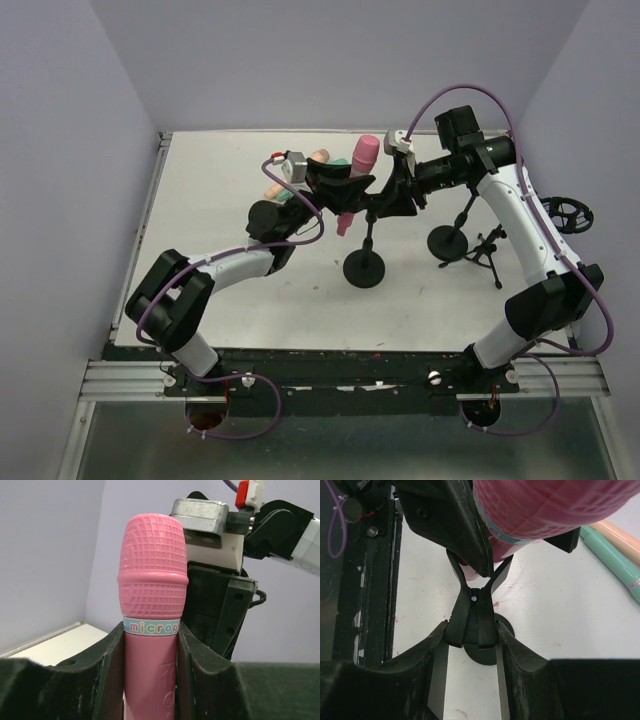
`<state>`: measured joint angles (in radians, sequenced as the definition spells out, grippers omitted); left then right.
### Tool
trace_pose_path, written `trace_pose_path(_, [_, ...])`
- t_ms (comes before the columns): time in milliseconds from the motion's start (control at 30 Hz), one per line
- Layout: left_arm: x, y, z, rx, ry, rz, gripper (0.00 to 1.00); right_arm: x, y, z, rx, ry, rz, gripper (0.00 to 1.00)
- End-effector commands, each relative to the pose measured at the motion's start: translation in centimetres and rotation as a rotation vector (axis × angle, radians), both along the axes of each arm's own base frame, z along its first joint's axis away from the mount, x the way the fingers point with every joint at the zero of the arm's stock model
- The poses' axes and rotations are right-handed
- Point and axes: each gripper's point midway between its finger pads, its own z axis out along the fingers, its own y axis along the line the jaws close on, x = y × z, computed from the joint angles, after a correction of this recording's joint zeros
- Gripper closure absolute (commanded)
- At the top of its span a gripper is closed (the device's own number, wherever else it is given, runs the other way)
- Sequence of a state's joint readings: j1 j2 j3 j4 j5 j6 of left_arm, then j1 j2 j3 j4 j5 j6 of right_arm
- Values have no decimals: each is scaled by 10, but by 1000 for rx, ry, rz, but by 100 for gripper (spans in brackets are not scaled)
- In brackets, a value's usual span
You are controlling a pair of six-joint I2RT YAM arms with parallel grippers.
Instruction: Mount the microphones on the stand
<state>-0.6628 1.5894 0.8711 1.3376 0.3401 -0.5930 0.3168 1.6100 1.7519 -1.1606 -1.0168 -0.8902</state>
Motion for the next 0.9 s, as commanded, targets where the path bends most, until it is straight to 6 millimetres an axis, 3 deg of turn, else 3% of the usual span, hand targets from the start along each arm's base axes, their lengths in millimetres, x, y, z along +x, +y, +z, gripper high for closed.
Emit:
trace_pose_path(0, [-26, 11, 66, -193, -218, -1, 100, -18, 17, 3, 86, 113, 63, 74])
trace_pose_path(633, [-27, -2, 53, -168, -208, -22, 100, -18, 21, 10, 169, 227, 1, 71])
trace_pose_path(700, [-27, -2, 52, -167, -207, -24, 100, -18, 20, 9, 169, 234, -4, 68])
trace_pose_path(867, [-29, -3, 54, -166, -214, -36, 100, -18, 21, 5, 164, 261, -13, 39])
